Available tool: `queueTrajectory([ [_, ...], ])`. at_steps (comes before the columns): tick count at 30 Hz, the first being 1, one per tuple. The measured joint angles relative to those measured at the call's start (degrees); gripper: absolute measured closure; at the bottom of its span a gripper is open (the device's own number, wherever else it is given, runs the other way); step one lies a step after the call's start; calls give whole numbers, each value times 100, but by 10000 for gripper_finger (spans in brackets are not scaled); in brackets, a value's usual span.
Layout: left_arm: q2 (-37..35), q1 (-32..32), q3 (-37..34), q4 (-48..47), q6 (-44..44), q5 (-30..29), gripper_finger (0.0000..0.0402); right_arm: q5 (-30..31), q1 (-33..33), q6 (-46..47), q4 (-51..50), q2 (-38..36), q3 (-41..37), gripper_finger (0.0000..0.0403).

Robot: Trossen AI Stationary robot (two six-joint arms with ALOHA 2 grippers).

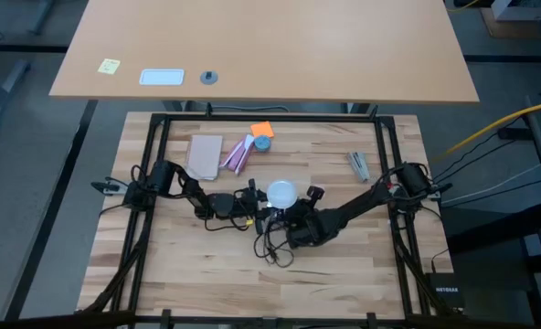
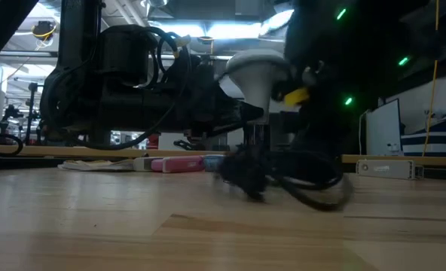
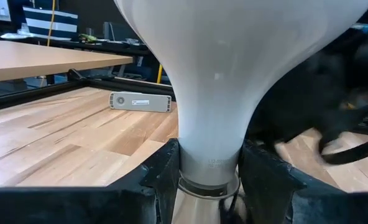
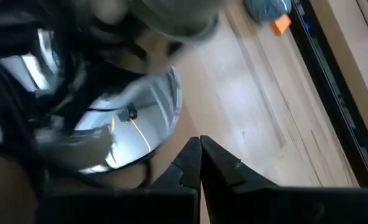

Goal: Screw lightbulb
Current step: Insert the lightbulb into the lamp

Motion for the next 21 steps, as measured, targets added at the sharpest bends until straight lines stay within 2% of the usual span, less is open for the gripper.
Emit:
queueTrajectory([
  [8,0,0,0,-2,1,-19,259,15,627,8,33,-532,13,398],
  [13,0,0,0,-2,0,-28,259,-21,921,-1,600,-665,15,398],
  [16,0,0,0,-1,0,-31,259,-324,1046,-21,1011,-661,18,398],
  [21,0,0,0,1,0,-33,259,-1265,1148,-419,1381,-641,22,398],
])
